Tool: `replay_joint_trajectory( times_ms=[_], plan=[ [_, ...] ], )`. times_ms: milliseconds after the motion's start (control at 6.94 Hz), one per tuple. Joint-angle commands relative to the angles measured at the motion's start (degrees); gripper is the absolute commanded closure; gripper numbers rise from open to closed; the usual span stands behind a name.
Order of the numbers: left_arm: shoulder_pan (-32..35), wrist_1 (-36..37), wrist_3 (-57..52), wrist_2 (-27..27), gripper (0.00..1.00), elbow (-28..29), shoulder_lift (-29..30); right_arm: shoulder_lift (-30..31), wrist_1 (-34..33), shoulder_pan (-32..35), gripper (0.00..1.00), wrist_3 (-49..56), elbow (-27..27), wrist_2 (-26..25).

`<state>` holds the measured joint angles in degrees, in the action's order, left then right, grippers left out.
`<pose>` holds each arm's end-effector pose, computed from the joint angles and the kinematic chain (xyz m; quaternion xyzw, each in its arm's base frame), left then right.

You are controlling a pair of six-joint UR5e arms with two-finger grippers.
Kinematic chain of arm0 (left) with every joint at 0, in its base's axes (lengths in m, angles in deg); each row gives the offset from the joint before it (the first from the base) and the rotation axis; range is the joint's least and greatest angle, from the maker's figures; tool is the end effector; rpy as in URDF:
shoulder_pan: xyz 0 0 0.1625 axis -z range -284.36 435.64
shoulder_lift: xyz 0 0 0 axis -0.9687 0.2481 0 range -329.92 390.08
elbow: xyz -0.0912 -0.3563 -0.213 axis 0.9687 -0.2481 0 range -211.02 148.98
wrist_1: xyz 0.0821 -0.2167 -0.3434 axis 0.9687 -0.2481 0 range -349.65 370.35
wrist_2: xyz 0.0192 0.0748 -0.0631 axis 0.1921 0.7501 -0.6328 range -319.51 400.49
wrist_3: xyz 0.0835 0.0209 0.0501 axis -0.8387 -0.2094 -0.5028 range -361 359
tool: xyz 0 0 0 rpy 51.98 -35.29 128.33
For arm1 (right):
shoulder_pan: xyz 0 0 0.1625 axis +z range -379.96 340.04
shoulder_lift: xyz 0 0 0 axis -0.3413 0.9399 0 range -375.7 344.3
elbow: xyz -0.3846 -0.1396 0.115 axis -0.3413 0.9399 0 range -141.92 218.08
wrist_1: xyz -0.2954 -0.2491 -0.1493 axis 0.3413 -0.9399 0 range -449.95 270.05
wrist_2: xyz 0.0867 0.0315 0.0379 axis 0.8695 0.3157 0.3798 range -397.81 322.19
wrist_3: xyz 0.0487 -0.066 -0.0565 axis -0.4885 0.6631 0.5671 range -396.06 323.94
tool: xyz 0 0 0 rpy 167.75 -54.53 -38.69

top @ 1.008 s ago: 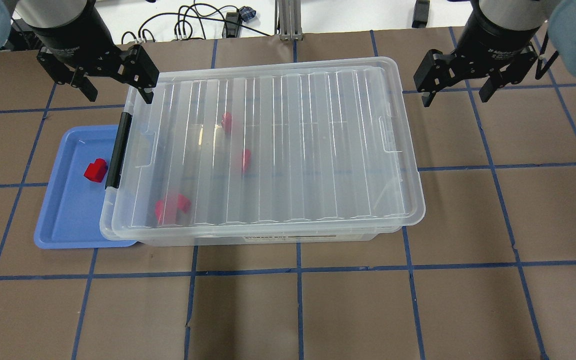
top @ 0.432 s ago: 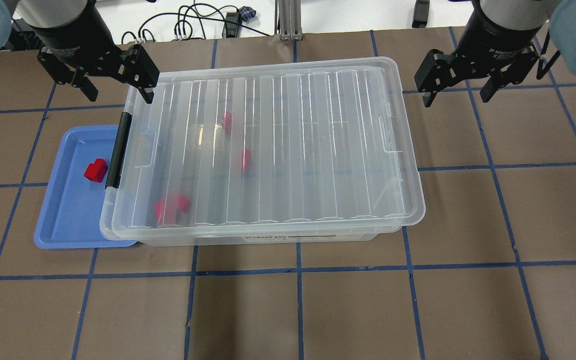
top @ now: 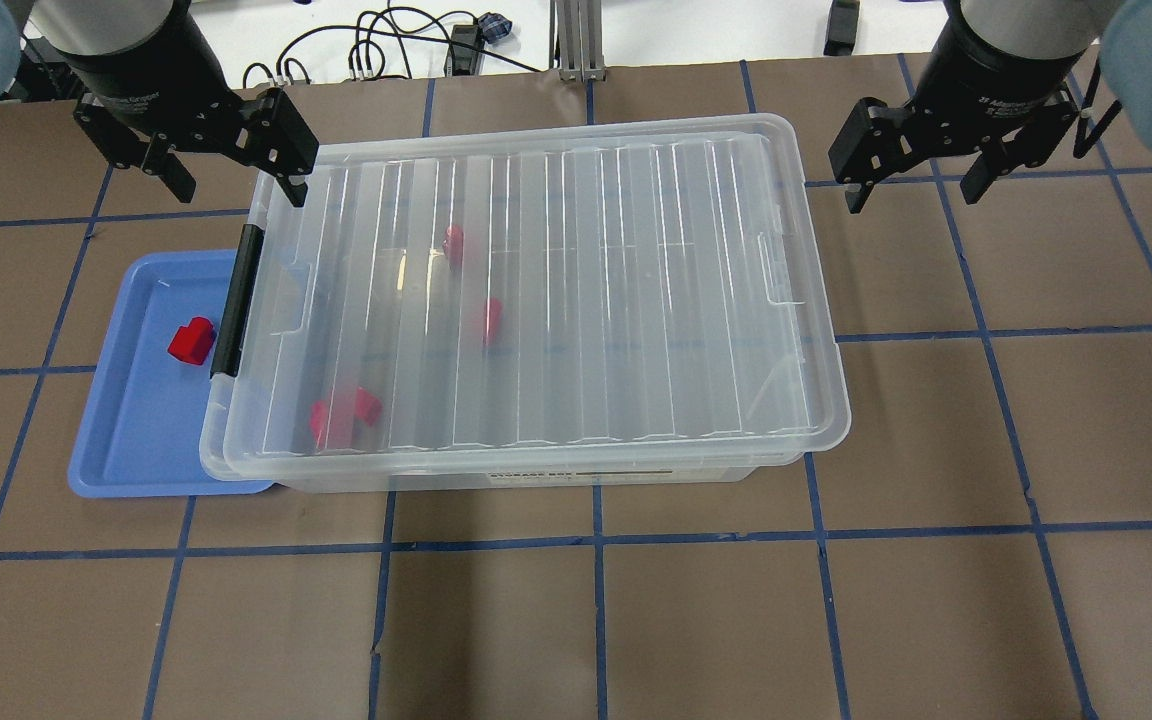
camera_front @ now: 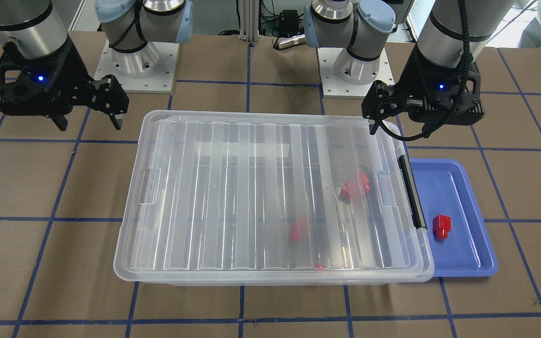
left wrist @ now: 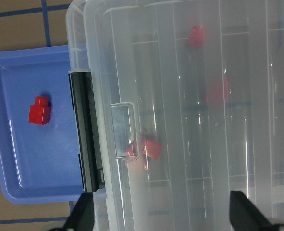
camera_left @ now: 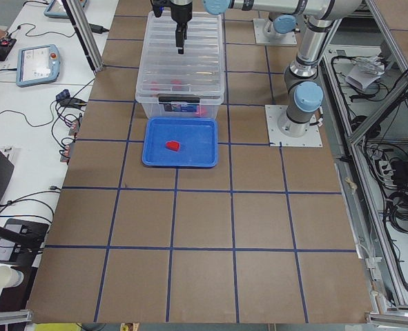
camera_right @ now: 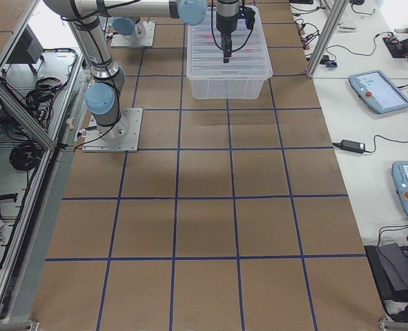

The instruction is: Place red block in blue tray from box

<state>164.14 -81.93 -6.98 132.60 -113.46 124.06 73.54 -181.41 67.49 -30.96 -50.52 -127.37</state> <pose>-0.1161 -0.5262 0.5137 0.0389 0.9990 -0.0101 0.0191 0.1116 -0.5067 0.4960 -0.0223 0.9996 -0.0186 0.0026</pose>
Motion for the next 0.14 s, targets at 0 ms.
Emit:
replay_joint_trajectory(
  times_ms=[0],
  plan=[
    [0.0,0.0,0.0,0.0,0.00,0.0,0.0,0.1,0.1,0.0,0.00,0.0,0.0,0.0]
  ],
)
